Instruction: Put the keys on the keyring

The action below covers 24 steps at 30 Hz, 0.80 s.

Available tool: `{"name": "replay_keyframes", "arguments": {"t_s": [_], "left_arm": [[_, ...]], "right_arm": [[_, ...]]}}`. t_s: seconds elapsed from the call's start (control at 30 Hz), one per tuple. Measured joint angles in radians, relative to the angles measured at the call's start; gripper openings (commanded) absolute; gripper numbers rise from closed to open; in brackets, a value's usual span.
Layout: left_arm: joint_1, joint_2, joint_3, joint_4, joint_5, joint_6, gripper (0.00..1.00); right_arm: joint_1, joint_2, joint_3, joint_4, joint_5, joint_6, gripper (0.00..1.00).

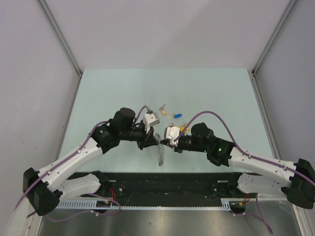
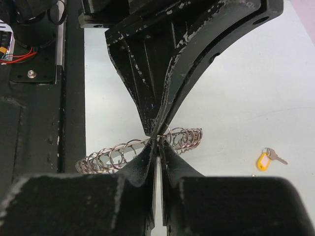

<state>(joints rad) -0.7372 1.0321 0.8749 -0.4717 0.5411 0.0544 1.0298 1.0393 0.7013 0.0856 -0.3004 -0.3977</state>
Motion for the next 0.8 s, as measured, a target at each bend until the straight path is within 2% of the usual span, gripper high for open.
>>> {"name": "replay_keyframes", "arguments": {"t_s": [0.17, 0.3, 0.57, 0.8], "left_arm": [[0.004, -0.018, 0.000, 0.028, -0.011, -0.005, 0.00], [0.012, -0.034, -0.004, 0.054, -0.015, -0.011, 0.00], [0.022, -0.039, -0.025, 0.092, -0.015, -0.014, 0.00], [0.026, -0.060, -0.050, 0.114, -0.016, -0.020, 0.00]], "right_arm": [[0.005, 0.004, 0.000, 0.001, 0.000, 0.001, 0.19], [0.010, 0.008, 0.000, 0.002, 0.001, 0.001, 0.21], [0.011, 0.008, 0.000, 0.002, 0.013, 0.004, 0.32], [0.008, -0.023, 0.000, 0.001, 0.046, 0.025, 0.36]]}}
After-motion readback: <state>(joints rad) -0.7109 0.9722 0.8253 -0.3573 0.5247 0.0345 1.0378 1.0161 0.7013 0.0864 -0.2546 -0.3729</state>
